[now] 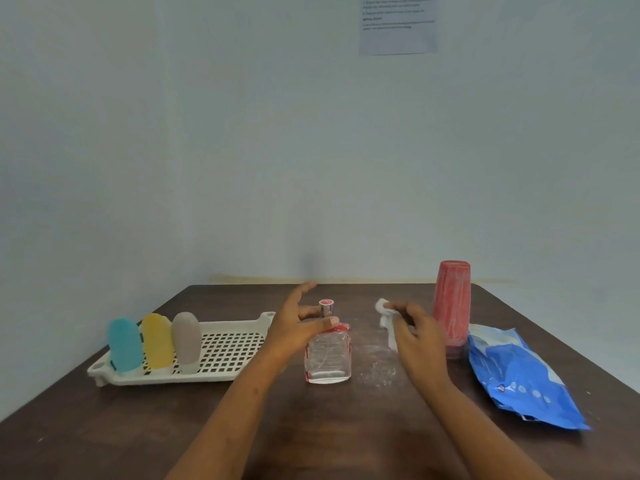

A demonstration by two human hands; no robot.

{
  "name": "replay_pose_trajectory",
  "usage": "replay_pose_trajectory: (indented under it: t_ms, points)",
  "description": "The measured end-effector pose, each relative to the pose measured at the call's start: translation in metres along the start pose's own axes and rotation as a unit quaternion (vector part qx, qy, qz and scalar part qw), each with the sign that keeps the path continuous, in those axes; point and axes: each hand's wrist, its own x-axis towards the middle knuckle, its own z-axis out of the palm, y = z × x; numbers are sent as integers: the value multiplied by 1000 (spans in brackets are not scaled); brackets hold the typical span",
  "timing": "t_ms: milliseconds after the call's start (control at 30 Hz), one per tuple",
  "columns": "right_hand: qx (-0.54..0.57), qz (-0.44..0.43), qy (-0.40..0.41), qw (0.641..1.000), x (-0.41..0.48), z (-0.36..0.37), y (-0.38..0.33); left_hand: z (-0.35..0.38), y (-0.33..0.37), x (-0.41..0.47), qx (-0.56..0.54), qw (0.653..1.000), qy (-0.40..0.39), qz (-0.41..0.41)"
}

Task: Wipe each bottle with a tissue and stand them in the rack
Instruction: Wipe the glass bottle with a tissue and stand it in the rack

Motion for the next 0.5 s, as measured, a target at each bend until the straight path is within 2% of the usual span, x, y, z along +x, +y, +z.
replay_pose_trajectory:
  t_ms: [67,133,233,300,500]
  points:
    - [41,-14,-44,998,8,12,-20,-3,-5,-1,-19,999,-39,5]
    - [34,-55,-87,994,14,23,-35,-3,-13,-6,-29,998,-51,11]
    - [-65,-117,-137,981,24,38,-44,0,-23,-12,-70,997,-24,10]
    - [-121,-127,-166,970,31,46,-43,1,-25,-12,-91,996,-7,24]
    - [-220,-159,-240,932,40,54,-44,4,-38,-6,-46,997,27,54]
